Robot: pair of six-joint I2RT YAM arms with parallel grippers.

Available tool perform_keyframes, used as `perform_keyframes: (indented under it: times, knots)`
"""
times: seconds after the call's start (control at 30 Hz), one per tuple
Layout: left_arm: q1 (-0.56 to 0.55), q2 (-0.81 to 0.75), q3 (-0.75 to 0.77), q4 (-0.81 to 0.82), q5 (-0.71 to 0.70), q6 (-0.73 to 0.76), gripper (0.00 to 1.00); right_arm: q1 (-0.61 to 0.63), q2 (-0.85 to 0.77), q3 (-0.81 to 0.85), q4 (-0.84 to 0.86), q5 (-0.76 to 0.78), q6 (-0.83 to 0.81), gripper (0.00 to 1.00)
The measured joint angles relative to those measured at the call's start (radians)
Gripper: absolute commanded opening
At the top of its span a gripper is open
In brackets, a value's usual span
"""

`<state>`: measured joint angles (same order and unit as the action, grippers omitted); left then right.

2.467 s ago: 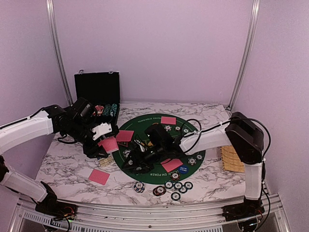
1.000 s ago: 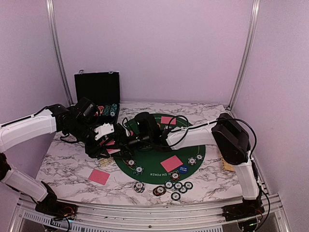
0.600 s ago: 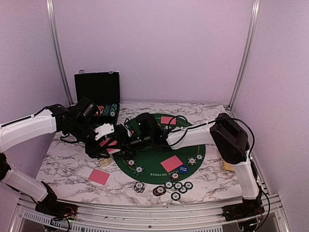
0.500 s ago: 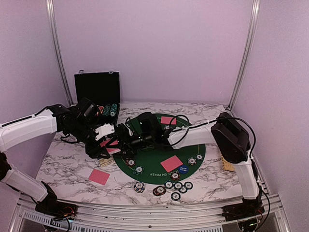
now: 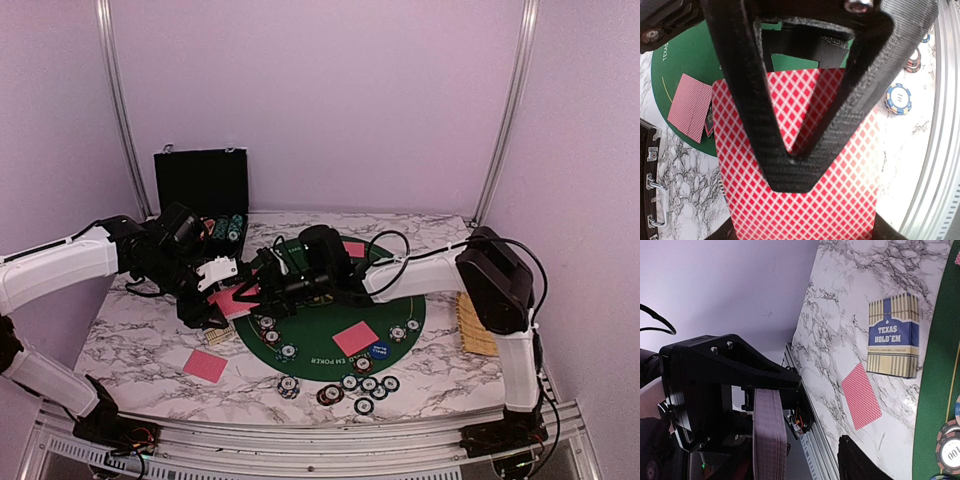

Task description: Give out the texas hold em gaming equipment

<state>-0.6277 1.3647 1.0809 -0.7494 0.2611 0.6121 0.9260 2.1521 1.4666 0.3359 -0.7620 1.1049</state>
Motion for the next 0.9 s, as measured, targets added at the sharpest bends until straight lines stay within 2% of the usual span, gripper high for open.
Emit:
perform_keyframes:
  times: [0.23,0.9]
  knots:
    - [0.0,0.0,0.0,0.0,0.0,0.0,0.0,-0.008,-0.021,-0.011,-0.029,0.001,-0.021,0.6]
    - [0.0,0.0,0.0,-0.001,0.0,-0.002,0.0,-0.016,-0.094,-0.032,-0.117,0.008,-0.089,0.15]
